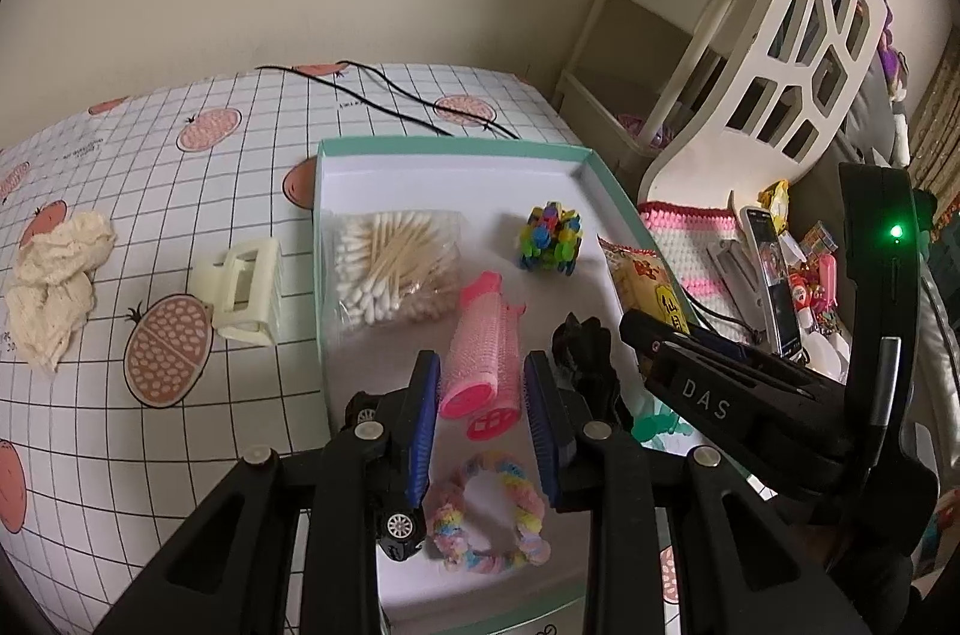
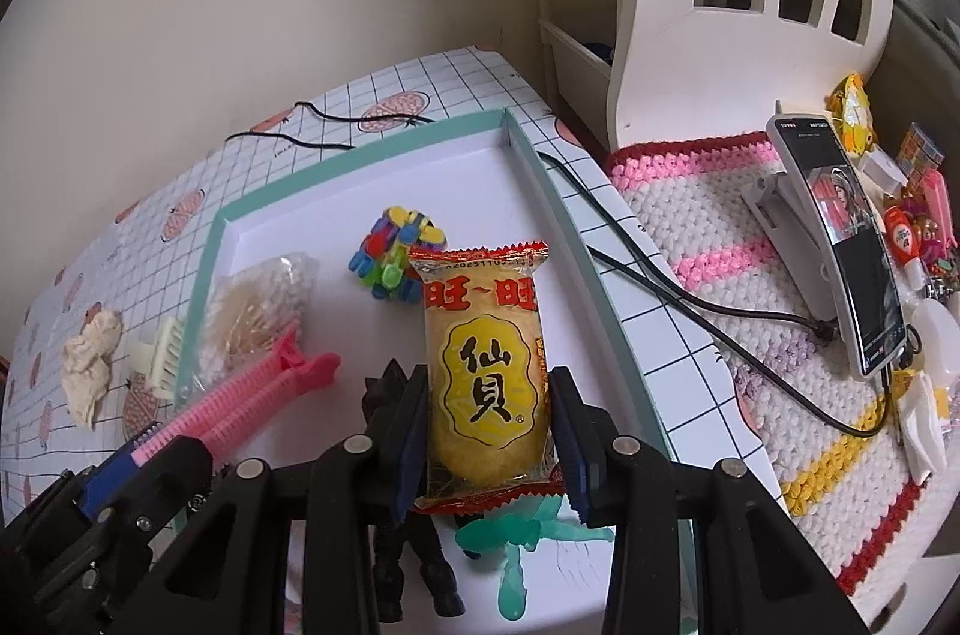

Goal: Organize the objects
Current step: 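Lower the pink roller and yellow packet into the tray with both tools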

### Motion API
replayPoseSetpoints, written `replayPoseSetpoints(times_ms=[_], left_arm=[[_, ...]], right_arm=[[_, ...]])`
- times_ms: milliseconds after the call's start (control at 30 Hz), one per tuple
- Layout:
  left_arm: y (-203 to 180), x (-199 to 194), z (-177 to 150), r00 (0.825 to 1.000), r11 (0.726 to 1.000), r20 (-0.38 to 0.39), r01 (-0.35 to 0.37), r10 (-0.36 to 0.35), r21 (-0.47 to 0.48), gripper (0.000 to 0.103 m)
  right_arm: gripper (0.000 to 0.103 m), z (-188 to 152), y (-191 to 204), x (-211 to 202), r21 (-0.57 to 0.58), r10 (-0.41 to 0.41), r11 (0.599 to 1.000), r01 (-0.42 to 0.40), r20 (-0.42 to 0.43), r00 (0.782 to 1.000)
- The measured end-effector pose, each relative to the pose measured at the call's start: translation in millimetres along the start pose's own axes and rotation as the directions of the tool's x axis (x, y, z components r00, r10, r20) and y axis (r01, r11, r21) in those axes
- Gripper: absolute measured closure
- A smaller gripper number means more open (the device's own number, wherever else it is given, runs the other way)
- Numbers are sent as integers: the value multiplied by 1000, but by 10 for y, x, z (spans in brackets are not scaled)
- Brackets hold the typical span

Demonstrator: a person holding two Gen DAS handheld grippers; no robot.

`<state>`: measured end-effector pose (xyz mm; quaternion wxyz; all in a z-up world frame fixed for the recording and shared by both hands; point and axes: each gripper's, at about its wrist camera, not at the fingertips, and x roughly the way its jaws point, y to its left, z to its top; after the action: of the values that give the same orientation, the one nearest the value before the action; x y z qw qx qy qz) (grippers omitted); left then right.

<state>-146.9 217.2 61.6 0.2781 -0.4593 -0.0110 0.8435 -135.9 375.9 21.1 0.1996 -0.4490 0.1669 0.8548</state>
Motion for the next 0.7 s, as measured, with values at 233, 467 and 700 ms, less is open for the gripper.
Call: replayPoseSetpoints(times_ms=[233,467,700], left_arm=[[-11,92,-35,999,1000,-51,0,0,3,73],[-25,173,-74,995,1000,-97,-12,14,19,73],[1,207,-73,992,1000,-123,-14,16,14,73]], right_arm=[[62,-18,-14,52,-2,-11,1000,11,-26,1000],[62,-38,16,96,-21,-18,1000,17,-48,999],[62,-60,29,140,-33,-24,999,22,-73,997]])
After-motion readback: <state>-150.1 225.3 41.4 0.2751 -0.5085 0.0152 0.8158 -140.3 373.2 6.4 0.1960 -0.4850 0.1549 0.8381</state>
